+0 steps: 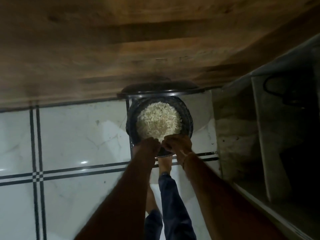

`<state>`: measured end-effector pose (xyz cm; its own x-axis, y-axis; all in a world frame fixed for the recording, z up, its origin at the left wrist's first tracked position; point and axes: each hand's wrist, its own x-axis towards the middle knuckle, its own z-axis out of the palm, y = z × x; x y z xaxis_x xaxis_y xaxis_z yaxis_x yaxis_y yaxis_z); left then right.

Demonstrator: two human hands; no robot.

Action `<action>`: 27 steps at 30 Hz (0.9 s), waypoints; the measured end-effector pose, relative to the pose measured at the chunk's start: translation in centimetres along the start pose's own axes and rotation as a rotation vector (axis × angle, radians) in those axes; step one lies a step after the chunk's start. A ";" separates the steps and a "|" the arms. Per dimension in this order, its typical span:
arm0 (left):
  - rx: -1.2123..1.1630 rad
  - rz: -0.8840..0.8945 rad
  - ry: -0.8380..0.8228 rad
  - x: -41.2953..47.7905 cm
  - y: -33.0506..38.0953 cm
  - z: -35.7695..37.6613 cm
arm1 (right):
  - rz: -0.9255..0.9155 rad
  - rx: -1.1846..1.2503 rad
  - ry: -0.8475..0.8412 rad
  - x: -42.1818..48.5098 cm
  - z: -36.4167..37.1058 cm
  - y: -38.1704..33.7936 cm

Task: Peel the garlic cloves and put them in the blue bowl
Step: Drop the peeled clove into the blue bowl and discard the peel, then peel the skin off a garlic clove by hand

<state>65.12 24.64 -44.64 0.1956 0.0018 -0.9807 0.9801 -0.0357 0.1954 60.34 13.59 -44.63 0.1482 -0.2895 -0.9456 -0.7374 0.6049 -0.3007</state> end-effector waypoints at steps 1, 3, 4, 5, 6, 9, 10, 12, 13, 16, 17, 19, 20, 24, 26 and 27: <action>-0.062 0.004 0.021 -0.1 0.0 0.1 | 0.013 -0.012 0.011 0.1 -0.2 -0.3; -0.229 -0.026 0.047 -0.6 0.1 0.7 | -0.008 -0.037 0.033 0.3 -0.3 -0.7; -0.244 -0.014 0.035 -1.2 0.1 1.3 | -0.024 -0.032 0.037 0.0 0.1 -0.7; -0.234 -0.002 0.035 -1.8 0.2 2.0 | -0.038 -0.009 0.019 -0.5 0.6 -0.6; -0.205 -0.009 0.031 -2.4 0.5 2.6 | -0.042 0.050 -0.033 -1.5 1.3 -0.4; -0.190 -0.010 -0.093 -7.4 1.8 4.1 | -0.069 0.116 -0.188 -4.7 1.7 0.7; -0.166 -0.013 -0.161 -9.7 2.0 4.1 | -0.109 0.037 -0.180 -5.8 1.0 0.9; -0.085 0.005 -0.252 -13.4 1.8 3.4 | -0.121 -0.018 -0.086 -8.1 -1.6 0.4; -0.037 0.052 -0.243 -15.0 1.5 2.5 | -0.167 -0.036 -0.072 -9.4 -2.6 0.0; 0.231 0.271 -0.050 -20.3 0.5 1.1 | -0.401 -0.126 -0.104 -15.5 -4.6 -0.7; 0.363 0.360 -0.002 -22.5 0.1 1.0 | -0.465 -0.076 -0.109 -18.1 -5.4 -0.6; 0.567 0.554 0.002 -26.9 -0.9 1.0 | -0.590 -0.051 -0.057 -23.6 -7.6 0.1; 0.641 0.626 -0.031 -29.4 -1.6 0.9 | -0.638 -0.052 -0.007 -26.3 -8.9 0.8; 0.844 0.891 -0.192 -39.8 -6.3 1.1 | -0.820 -0.090 0.189 -37.0 -15.2 4.8; 0.945 1.042 -0.244 -43.5 -9.1 1.6 | -0.889 -0.074 0.284 -41.5 -18.4 7.3; 1.005 1.110 -0.290 -45.1 -10.6 1.9 | -0.937 -0.045 0.337 -43.0 -20.0 8.9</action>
<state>45.80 23.02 -2.46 0.6627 -0.6681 -0.3383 -0.1048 -0.5301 0.8415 34.19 16.62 -4.14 0.4933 -0.8355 -0.2418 -0.4438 -0.0027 -0.8961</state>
